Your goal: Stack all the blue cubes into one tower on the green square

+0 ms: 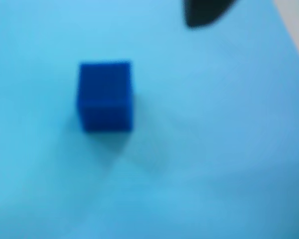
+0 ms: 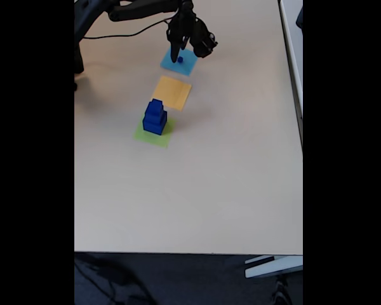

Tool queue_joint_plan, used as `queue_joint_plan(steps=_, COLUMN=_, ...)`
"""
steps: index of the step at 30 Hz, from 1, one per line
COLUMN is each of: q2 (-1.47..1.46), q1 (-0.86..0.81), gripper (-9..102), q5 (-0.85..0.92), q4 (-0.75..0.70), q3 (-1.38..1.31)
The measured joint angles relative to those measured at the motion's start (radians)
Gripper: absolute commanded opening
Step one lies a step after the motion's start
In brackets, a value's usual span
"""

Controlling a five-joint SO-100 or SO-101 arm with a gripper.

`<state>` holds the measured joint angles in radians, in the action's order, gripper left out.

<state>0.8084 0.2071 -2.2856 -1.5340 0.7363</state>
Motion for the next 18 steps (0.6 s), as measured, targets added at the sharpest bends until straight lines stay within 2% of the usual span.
queue_joint_plan(steps=18, q2=-0.1, q1=-0.014, gripper=23, q5=0.018, q4=0.0, q3=-0.095)
